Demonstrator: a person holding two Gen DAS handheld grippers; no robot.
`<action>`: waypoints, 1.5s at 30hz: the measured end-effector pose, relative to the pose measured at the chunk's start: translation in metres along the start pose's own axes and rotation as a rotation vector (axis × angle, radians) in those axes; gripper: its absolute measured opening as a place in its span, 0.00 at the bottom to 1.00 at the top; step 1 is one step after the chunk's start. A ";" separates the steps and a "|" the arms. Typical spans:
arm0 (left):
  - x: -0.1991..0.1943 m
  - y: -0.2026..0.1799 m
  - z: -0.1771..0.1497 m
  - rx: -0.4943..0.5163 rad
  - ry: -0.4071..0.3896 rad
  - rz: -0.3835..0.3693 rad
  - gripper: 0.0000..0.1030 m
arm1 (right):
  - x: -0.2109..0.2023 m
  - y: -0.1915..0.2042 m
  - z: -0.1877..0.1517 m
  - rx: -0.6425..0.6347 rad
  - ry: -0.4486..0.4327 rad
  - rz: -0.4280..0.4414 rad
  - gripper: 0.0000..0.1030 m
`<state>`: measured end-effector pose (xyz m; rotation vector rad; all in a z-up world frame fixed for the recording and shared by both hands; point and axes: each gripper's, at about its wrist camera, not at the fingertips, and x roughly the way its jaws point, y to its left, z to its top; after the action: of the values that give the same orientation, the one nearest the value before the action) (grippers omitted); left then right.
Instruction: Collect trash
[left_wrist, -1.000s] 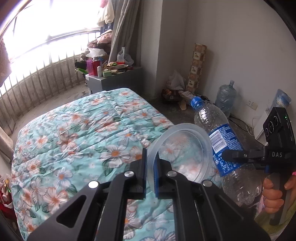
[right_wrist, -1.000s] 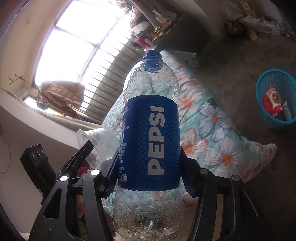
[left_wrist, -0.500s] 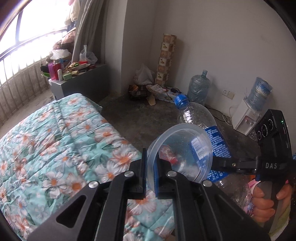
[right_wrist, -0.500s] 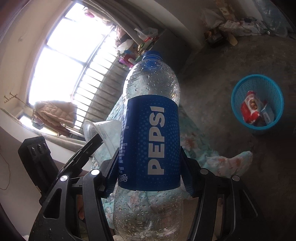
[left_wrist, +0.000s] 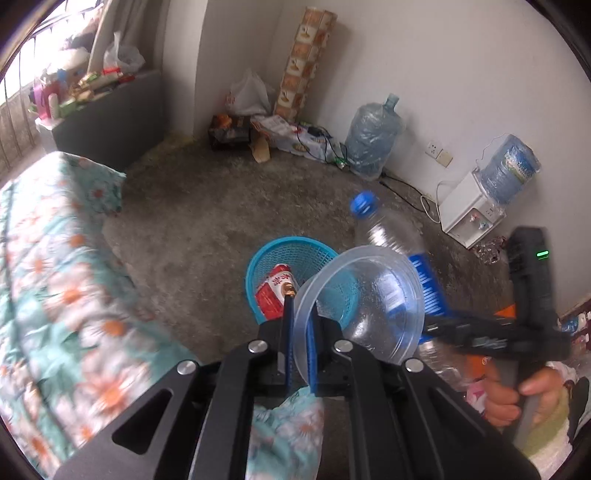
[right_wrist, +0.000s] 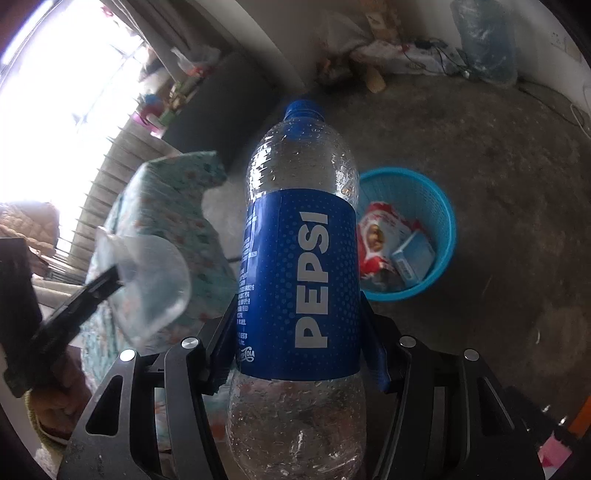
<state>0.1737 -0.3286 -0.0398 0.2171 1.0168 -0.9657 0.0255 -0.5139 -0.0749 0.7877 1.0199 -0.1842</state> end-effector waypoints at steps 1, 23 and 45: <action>0.006 0.001 0.001 -0.004 0.008 -0.003 0.05 | 0.015 -0.006 0.005 0.004 0.024 -0.027 0.53; 0.137 0.009 0.030 -0.059 0.206 0.026 0.05 | 0.085 -0.127 0.018 0.343 -0.097 -0.169 0.64; 0.151 -0.001 0.056 -0.204 0.195 -0.060 0.57 | 0.064 -0.099 -0.040 0.429 -0.131 -0.079 0.64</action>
<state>0.2338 -0.4486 -0.1295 0.1124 1.2994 -0.8996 -0.0160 -0.5447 -0.1881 1.1082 0.8982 -0.5278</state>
